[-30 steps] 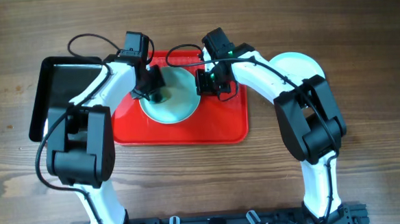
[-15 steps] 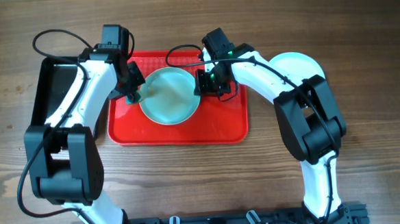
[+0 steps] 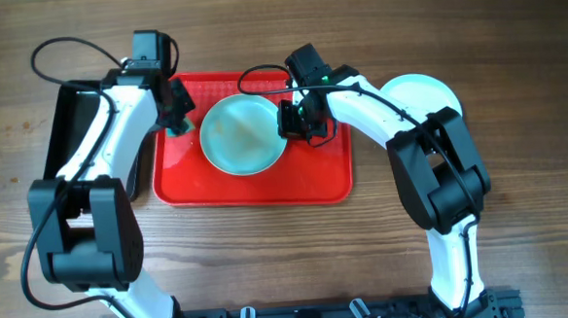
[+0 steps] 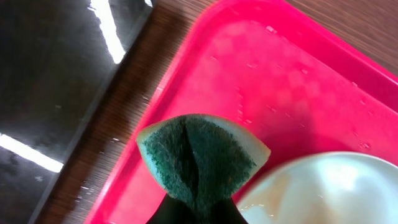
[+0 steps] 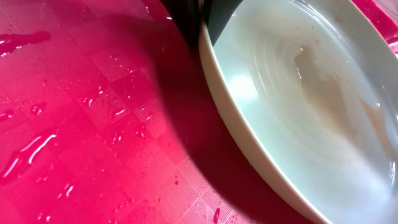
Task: Clean dirty plates on tray and stack at the side
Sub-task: 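Lift the sponge off and lift the plate with the right gripper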
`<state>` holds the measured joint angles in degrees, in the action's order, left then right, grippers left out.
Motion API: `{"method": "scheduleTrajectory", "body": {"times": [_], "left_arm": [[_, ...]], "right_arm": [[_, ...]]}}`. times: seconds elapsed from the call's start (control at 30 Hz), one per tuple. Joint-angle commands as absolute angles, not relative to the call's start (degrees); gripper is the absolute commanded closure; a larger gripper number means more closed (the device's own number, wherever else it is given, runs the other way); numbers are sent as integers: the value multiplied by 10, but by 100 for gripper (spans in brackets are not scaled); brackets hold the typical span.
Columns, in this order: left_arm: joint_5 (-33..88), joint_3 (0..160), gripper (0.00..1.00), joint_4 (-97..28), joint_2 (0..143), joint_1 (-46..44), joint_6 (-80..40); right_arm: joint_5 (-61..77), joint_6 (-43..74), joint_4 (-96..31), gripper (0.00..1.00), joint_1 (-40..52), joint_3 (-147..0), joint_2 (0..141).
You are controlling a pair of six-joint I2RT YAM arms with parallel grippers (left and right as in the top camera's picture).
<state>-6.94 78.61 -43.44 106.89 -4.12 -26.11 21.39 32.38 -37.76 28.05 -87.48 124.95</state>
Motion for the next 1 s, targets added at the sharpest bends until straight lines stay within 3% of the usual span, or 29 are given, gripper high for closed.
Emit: {"method": "scheduleTrajectory", "body": {"times": [0.0,0.37,0.7,0.97], "left_arm": [[-84,792,96,-433,1061,-32,-257],[-22,786,96,-435,1061,-32,-242],[4,786,96,-433,1087,-32,-242],[6,786,96,-433,1093,-33,-242]], "right_arm": [[201,335,-372,96,283,-869,1253],[115,289,-413,96,268,-870,1167],[-140,268,-493,96,277,-870,1068],[-384,274,-547,96,361,-870,1063]]}}
